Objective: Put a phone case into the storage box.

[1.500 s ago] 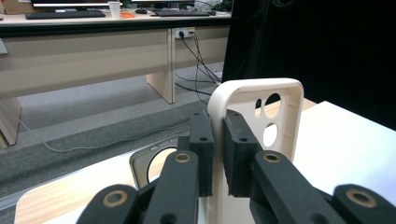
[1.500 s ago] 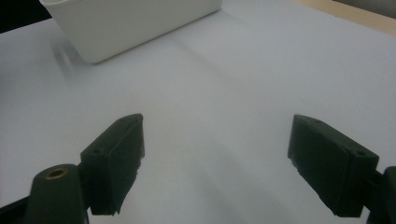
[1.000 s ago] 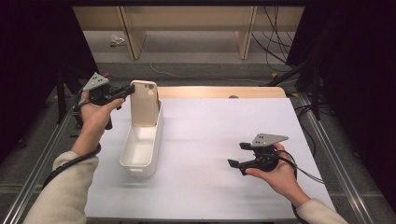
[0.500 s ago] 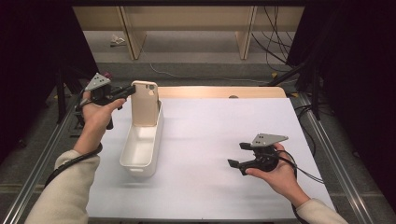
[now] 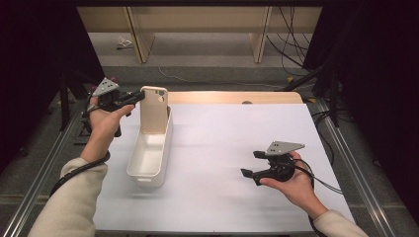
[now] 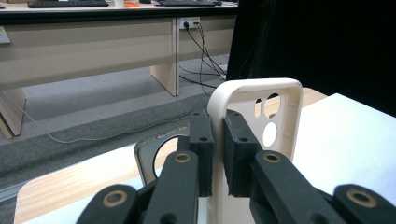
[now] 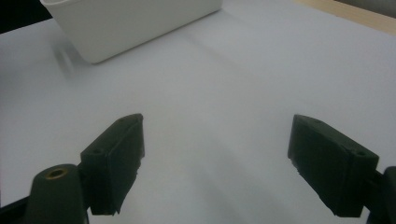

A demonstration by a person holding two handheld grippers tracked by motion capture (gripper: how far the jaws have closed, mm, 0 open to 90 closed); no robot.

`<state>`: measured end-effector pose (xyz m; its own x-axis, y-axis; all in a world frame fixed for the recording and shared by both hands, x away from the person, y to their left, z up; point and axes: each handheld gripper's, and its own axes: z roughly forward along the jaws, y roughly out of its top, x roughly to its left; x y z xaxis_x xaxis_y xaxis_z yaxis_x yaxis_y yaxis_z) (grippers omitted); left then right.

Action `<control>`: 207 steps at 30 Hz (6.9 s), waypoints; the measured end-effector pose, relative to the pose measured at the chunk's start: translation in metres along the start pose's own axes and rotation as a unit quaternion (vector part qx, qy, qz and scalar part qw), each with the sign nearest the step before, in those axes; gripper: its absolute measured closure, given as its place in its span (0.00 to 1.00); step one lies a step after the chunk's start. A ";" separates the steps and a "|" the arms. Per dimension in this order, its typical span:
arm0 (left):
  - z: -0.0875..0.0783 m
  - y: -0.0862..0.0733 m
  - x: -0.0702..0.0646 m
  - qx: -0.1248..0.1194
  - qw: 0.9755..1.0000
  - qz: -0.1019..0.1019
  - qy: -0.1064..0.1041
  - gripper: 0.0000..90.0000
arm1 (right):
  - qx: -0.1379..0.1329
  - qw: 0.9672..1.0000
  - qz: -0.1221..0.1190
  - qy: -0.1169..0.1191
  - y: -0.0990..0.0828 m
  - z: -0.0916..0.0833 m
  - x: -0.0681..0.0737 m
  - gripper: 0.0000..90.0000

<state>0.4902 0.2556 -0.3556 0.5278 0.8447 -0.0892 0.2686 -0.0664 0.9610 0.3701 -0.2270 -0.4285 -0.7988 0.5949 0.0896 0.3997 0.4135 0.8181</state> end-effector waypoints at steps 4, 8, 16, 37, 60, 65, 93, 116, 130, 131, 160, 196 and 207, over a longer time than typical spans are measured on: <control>0.002 -0.002 0.000 0.002 1.000 -0.001 0.000 0.92 | -0.001 1.000 0.000 0.000 0.000 0.000 0.000 0.22; 0.003 -0.004 0.000 0.003 1.000 -0.002 0.001 0.92 | 0.000 1.000 0.000 0.001 0.000 0.000 0.000 0.22; 0.006 -0.009 0.002 0.007 1.000 -0.004 0.002 0.92 | 0.000 1.000 0.000 0.001 0.000 0.000 0.000 0.22; 0.015 -0.018 0.006 0.015 1.000 -0.004 0.014 0.92 | 0.000 1.000 0.001 0.001 0.000 0.000 0.000 0.22; 0.024 -0.032 0.008 0.017 0.999 -0.010 0.025 0.91 | 0.000 1.000 -0.001 0.002 0.000 0.000 0.000 0.22; 0.025 -0.035 0.008 0.012 0.999 -0.013 0.030 0.91 | 0.000 1.000 -0.001 0.002 0.000 0.000 0.000 0.22; 0.035 -0.044 0.011 0.033 0.998 -0.009 0.044 0.90 | 0.002 1.000 -0.003 0.004 0.000 0.000 -0.001 0.22; 0.040 -0.041 0.015 0.055 0.996 -0.009 0.064 0.80 | 0.003 1.000 -0.002 0.006 -0.001 0.001 -0.001 0.22; 0.040 -0.037 0.016 0.072 0.993 -0.010 0.093 0.68 | 0.003 1.000 -0.002 0.005 -0.001 0.000 -0.001 0.22; 0.040 -0.037 0.016 0.074 0.993 -0.010 0.097 0.67 | 0.003 1.000 -0.001 0.005 -0.001 0.000 -0.001 0.22; 0.011 -0.025 -0.002 0.073 0.991 -0.049 0.100 0.19 | 0.003 1.000 0.001 0.001 -0.001 -0.001 -0.003 0.22; -0.040 -0.043 -0.052 0.057 0.998 -0.014 0.033 0.04 | 0.000 1.000 0.002 -0.001 0.000 -0.003 -0.004 0.22; -0.048 -0.052 -0.066 0.053 0.998 -0.006 0.012 0.04 | -0.004 1.000 0.008 -0.005 -0.003 -0.009 -0.008 0.22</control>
<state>0.4026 0.2294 -0.3873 0.5047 0.8582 -0.0933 0.3598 -0.1109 0.9264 0.3712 -0.2391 -0.4270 -0.7875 0.6085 0.0978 0.4096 0.3981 0.8208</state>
